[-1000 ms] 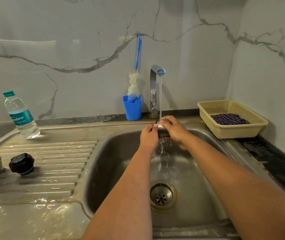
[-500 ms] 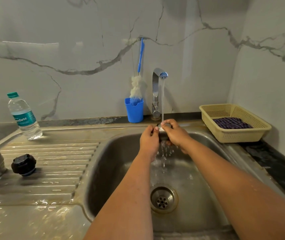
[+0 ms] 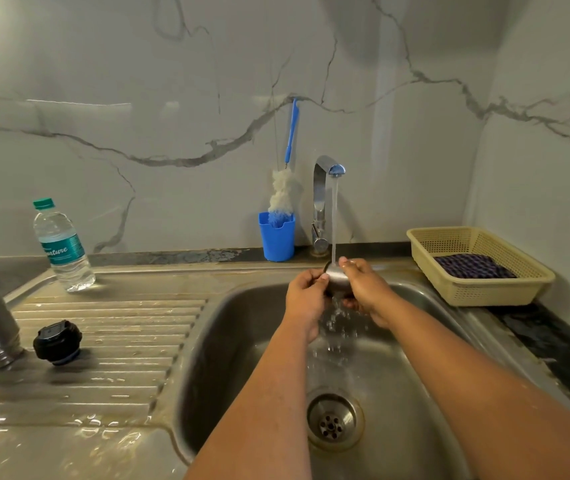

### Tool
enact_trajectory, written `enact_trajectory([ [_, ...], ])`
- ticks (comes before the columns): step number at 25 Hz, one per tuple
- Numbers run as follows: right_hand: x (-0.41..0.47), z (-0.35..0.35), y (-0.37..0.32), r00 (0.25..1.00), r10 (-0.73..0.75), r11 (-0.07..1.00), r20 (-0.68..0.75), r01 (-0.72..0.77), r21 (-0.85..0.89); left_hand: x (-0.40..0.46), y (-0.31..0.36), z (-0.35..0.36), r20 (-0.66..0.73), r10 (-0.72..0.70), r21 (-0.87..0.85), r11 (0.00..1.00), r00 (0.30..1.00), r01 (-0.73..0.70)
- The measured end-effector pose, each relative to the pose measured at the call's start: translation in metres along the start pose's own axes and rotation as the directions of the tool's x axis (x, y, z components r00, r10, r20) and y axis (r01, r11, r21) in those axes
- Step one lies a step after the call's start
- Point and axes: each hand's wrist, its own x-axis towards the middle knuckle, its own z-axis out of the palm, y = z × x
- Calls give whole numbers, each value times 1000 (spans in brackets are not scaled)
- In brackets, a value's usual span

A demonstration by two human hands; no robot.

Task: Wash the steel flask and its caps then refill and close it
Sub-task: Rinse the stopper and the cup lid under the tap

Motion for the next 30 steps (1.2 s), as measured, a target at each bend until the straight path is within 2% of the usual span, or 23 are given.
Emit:
enact_trajectory([
  [2, 0, -1, 2, 991, -121, 989, 60, 126, -80, 3, -2, -1, -24, -13, 37, 999, 1000, 14],
  [5, -3, -2, 2, 956, -264, 956, 131, 277, -95, 1, -1, -2, -46, -14, 13, 1000, 999, 14],
  [7, -4, -2, 1, 972, -221, 971, 76, 226, -78, -2, 3, -3, -12, -11, -71, 997, 1000, 10],
  [9, -5, 0, 1, 993, -111, 992, 32, 113, -50, -7, 6, -3, 31, -9, -140, 990, 999, 13],
  [11, -4, 0, 1, 995, -101, 987, -5, 100, -122, -8, 7, -3, 49, -30, -177, 984, 998, 38],
  [13, -3, -4, 0, 969, -246, 938, -3, 238, -251, -7, 7, -3, 50, -62, -194, 978, 997, 71],
  [15, -1, -7, 1, 905, -422, 801, 55, 400, -446, -8, 6, -2, 41, -98, -158, 982, 994, 103],
  [16, 0, -8, 3, 896, -440, 780, 58, 414, -470, -7, 6, -1, 33, -104, -138, 985, 994, 108],
  [17, 1, -8, 4, 919, -391, 815, 43, 368, -449, -7, 6, 0, 26, -103, -130, 986, 994, 105],
  [19, -4, -5, 3, 990, -140, 968, 19, 141, -206, -9, 7, 2, 17, -88, -166, 982, 996, 90],
  [20, -5, -3, 3, 998, -54, 989, 16, 56, -140, -10, 9, 2, 11, -86, -191, 978, 996, 87],
  [21, -4, -3, 3, 999, -47, 977, -3, 46, -211, -11, 11, 2, 5, -92, -201, 975, 996, 91],
  [23, -3, -1, 2, 985, -162, 877, -63, 114, -467, -11, 9, 3, 1, -100, -195, 976, 995, 98],
  [24, -3, 0, 1, 970, -230, 838, -76, 157, -523, -11, 9, 4, -4, -106, -196, 975, 994, 103],
  [26, -3, 2, 0, 939, -330, 807, -101, 225, -546, -12, 7, 7, -40, -135, -234, 964, 990, 123],
  [28, -4, 3, -1, 873, -465, 747, -148, 297, -595, -10, 6, 7, -77, -176, -272, 951, 981, 149],
  [30, -5, 0, -2, 836, -514, 703, -192, 282, -653, -10, 9, 4, -83, -195, -273, 948, 977, 165],
])
